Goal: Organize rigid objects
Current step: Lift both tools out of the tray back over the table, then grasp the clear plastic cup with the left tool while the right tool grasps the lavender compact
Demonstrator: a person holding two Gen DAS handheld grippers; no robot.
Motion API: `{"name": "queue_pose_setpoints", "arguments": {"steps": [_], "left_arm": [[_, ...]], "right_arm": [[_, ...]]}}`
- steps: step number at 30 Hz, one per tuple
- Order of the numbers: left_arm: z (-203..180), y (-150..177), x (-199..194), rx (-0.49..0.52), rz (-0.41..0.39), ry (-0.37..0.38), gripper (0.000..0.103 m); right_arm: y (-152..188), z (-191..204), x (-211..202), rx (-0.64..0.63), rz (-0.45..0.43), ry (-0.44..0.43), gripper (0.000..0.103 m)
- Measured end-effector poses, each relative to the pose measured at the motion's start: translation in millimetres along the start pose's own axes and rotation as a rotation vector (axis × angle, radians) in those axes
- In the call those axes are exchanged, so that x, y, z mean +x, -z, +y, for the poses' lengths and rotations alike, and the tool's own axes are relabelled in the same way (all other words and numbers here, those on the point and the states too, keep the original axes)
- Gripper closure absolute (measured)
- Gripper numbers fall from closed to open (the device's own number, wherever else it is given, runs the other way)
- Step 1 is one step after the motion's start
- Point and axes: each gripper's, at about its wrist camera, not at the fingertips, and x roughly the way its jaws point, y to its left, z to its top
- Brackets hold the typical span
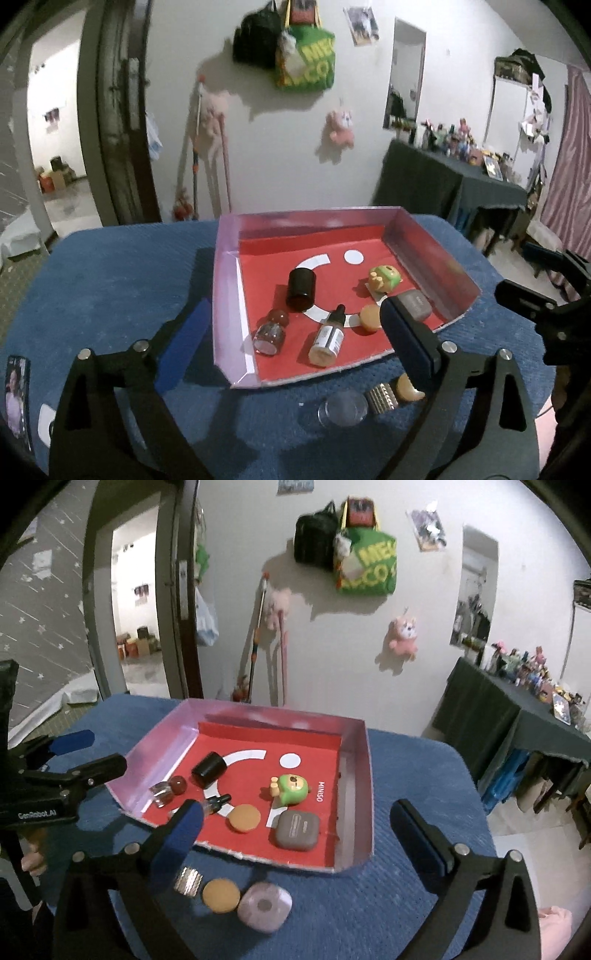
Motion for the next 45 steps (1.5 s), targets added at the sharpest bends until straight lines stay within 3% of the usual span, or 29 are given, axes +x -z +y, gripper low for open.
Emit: {"name": "queue_pose_setpoints", "arguments": {"steps": [5,13,24,41,45], "left_arm": [[-5,24,-26,-0.003,-0.071,-0.038,0.002],[-8,65,-45,-0.025,-0.099,-0.082,0.0],[-12,95,-20,-0.035,0.022,-0.04,0.0],[-16,96,24,-0.018,0.164,0.004,0.0],[-18,95,36,-0.006,0.202,0.018,0.0]], "right_arm": [[24,4,-27,0.026,-0.038,-0.017,0.0],[69,12,-41,0.061,-0.057,0.021,0.0],[107,10,-7,0.088,0.037,0.035,0.0],[108,0,44,0.149,0.193,-0.068,0.0],[107,-2,59,0.158,0.242,-0.072,0.008]]}}
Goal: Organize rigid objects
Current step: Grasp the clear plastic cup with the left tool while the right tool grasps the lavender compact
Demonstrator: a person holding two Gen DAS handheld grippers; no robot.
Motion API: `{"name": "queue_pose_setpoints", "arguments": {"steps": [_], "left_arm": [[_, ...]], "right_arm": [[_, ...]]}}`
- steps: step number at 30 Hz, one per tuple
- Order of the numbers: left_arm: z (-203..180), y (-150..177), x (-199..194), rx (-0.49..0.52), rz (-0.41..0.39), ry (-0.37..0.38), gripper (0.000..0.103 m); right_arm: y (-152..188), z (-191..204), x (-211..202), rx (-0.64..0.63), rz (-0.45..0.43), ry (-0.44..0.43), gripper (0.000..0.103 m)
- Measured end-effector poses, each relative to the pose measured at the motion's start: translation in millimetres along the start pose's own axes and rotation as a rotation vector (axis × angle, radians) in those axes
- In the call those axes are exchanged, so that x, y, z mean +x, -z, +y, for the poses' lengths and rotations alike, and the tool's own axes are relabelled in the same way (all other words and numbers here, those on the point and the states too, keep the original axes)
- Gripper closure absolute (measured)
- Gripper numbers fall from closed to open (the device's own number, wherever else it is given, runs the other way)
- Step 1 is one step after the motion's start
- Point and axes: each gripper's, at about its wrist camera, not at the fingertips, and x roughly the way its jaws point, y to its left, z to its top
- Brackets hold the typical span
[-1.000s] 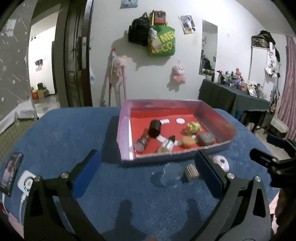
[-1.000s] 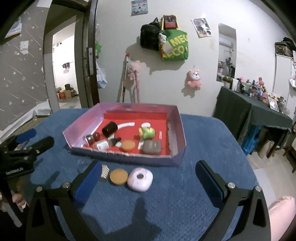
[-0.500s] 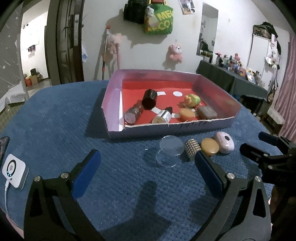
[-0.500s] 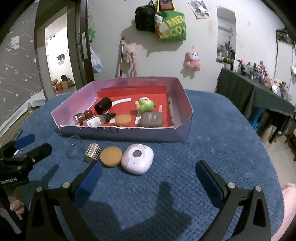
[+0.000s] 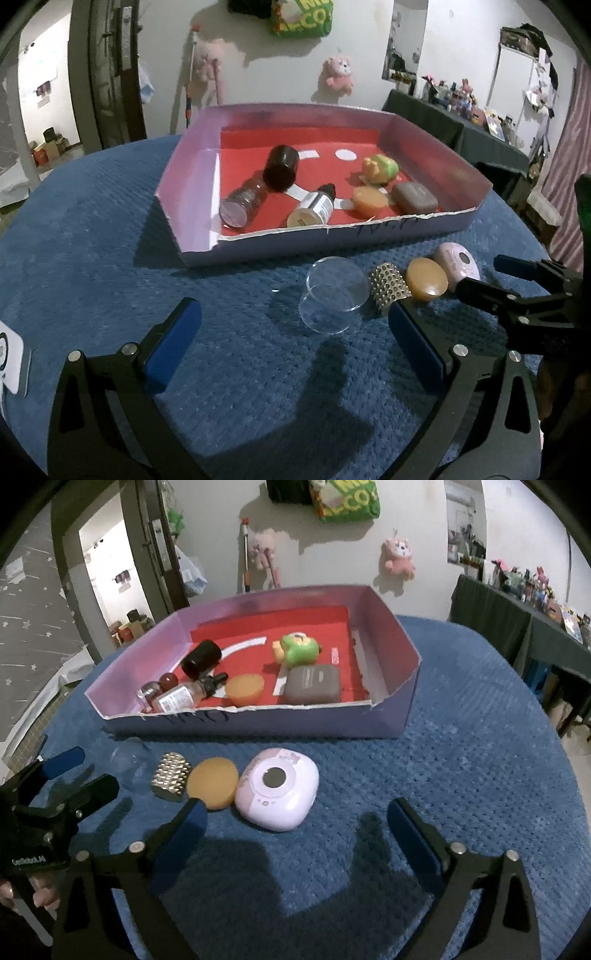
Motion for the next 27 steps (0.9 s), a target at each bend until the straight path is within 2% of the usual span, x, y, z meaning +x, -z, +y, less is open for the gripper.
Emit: {"name": "queue_pose_setpoints", "arguments": {"steps": [3,7,10,12,13,14,15,16,17,21,27], "left_arm": [[-2,-3,8,0.003,0.022,0.006,0.0],[-3,-7,17,0.008,0.046,0.01,0.003],[-3,-9,26,0.005,0.076,0.032,0.014],[-2,-9,31,-0.003,0.096,0.052,0.033],[-2,-10,33,-0.008,0.104,0.058,0.035],[-1,-10,32,-0.008,0.092,0.059,0.042],[-1,-11,31,-0.006,0.089,0.081,0.058],[-2,-12,30,-0.006,0.094,0.123,0.065],[-3,-12,29,-0.01,0.1,0.141,0.065],[-6,-15,15,0.02,0.051,0.107,0.065],[-5,-23,-3,0.03,-0.004,0.103,0.065]], "right_arm": [[-3,-4,9,0.021,0.033,-0.009,0.012],[-7,-7,14,0.03,0.046,-0.02,0.012],[-11,-7,16,0.026,0.049,-0.025,0.014],[-12,-6,18,0.018,0.052,-0.023,0.019],[-13,-5,18,0.007,0.048,-0.019,0.022],[-12,-3,18,-0.004,0.046,-0.022,0.031],[-12,1,18,-0.019,0.042,-0.038,0.046],[-12,4,17,-0.031,0.042,-0.059,0.047],[-12,6,17,-0.04,0.043,-0.065,0.047],[-13,6,10,-0.027,0.021,-0.094,0.047],[-21,9,-17,-0.032,-0.043,-0.118,0.047]]}}
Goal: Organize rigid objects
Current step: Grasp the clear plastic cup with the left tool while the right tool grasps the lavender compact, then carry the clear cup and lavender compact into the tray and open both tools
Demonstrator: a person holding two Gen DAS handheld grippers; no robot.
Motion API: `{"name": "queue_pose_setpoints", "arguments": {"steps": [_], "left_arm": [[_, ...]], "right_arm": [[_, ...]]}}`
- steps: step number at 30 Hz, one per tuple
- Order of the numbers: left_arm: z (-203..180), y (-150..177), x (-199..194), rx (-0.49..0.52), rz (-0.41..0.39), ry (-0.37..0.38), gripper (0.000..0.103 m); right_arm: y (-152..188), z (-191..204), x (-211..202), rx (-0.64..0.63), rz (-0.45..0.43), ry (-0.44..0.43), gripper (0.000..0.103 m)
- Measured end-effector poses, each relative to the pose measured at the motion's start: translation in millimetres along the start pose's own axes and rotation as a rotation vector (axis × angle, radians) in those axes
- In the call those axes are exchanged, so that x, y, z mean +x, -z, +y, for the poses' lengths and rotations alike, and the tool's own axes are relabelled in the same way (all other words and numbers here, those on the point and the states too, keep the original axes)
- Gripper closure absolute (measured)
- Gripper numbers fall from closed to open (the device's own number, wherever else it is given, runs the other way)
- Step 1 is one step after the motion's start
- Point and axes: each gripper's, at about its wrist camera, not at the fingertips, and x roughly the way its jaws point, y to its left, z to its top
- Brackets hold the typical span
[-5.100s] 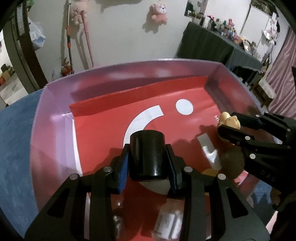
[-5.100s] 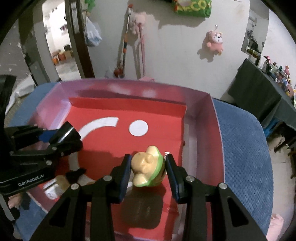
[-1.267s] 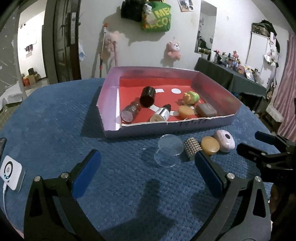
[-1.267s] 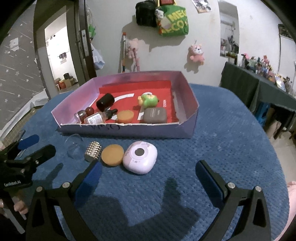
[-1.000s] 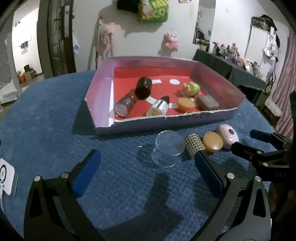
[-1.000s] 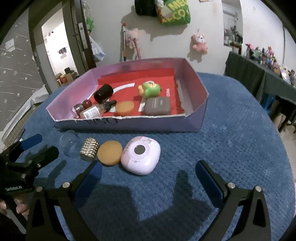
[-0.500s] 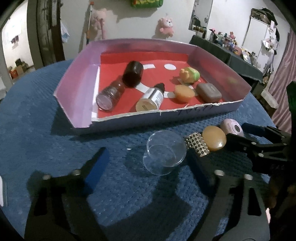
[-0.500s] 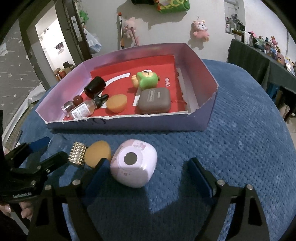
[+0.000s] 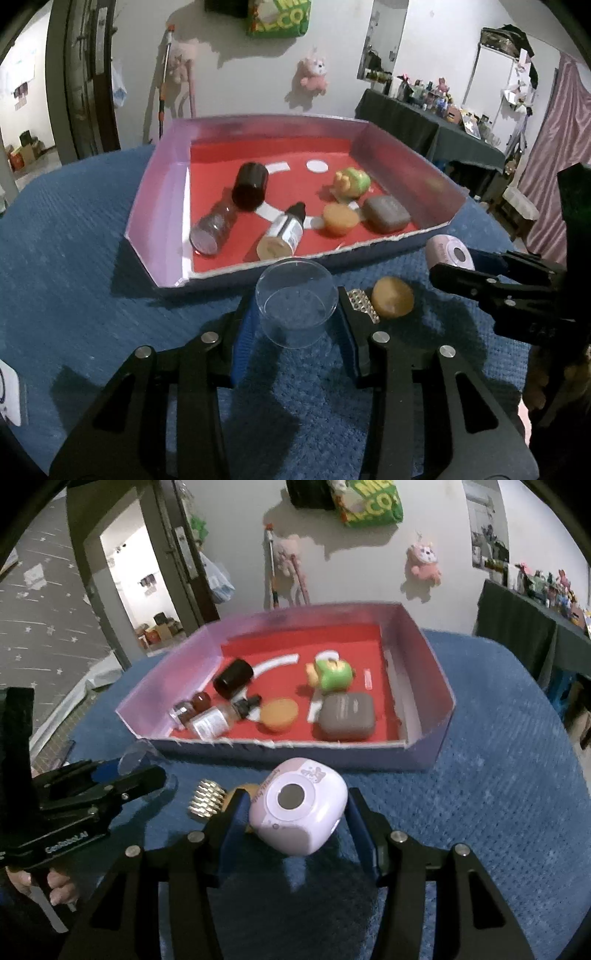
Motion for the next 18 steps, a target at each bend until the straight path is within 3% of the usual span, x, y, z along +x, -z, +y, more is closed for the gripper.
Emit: {"name": "queue_pose_setpoints", "arguments": {"steps": [18], "left_arm": [[4,-10,-18,0.007,-0.041,-0.01,0.065]], "right_arm": [[-5,12,-6,-0.033,-0.019,-0.019,0.047]]}}
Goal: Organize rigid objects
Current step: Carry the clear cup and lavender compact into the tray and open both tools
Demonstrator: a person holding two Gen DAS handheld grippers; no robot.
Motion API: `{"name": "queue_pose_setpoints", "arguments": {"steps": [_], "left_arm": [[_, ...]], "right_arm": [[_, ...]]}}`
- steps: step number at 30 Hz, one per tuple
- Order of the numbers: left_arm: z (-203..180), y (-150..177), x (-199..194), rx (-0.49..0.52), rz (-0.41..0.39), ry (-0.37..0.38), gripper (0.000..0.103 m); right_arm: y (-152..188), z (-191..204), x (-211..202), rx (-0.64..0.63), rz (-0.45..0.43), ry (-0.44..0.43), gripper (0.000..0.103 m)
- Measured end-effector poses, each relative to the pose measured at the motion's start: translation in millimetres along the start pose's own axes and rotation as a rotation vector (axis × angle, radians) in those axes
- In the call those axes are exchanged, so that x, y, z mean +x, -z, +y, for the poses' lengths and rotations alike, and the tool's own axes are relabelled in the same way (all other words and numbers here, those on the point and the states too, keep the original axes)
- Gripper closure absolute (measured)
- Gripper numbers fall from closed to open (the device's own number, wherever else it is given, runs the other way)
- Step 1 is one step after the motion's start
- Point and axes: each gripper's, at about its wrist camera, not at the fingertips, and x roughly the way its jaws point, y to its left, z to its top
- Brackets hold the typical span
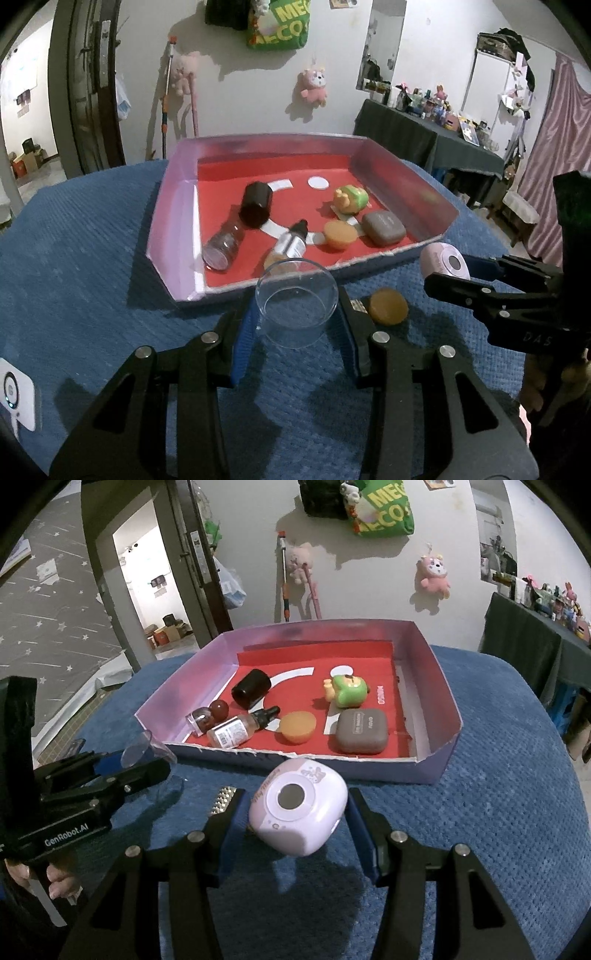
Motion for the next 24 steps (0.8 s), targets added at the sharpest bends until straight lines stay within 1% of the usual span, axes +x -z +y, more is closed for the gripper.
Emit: {"name": "queue_pose_setpoints", "arguments": {"steps": [6,9,14,16,18,19,22,24], "left_arm": [[14,-26,-13,0.0,-0.038,-0.021,0.065],[20,-41,-12,0.014,-0.032,-0.021,0.065],[34,-78,9,0.047,0.062,-0.015,0.065],[39,-94,18,0.062,0.101,-0.008,0.065],[44,-109,31,0.085,0.144,-0.034,0.065],[47,-118,41,0.097,0.178,-0.044,0.065],[55,-131,64,0.108,0.258,-0.069,0.065],[60,-134,78,0.112,0.298,-0.076,0.065]], "right_arm": [[-19,3,-5,-0.019,-0.025,-0.015,0.047],[-34,5,-4,-0.039,-0.032,-0.027,0.047],[-67,6,9,-0.055,-0.016,-0.079,0.047],[-83,7,18,-0.073,-0.017,-0.077,0.047],[-97,8,30,-0.101,0.001,-0.069,0.047],[-103,8,36,-0.11,0.01,-0.07,0.047],[-120,9,55,-0.145,0.042,-0.068,0.047],[-128,10,70,-0.173,0.068,-0.062,0.047]]}}
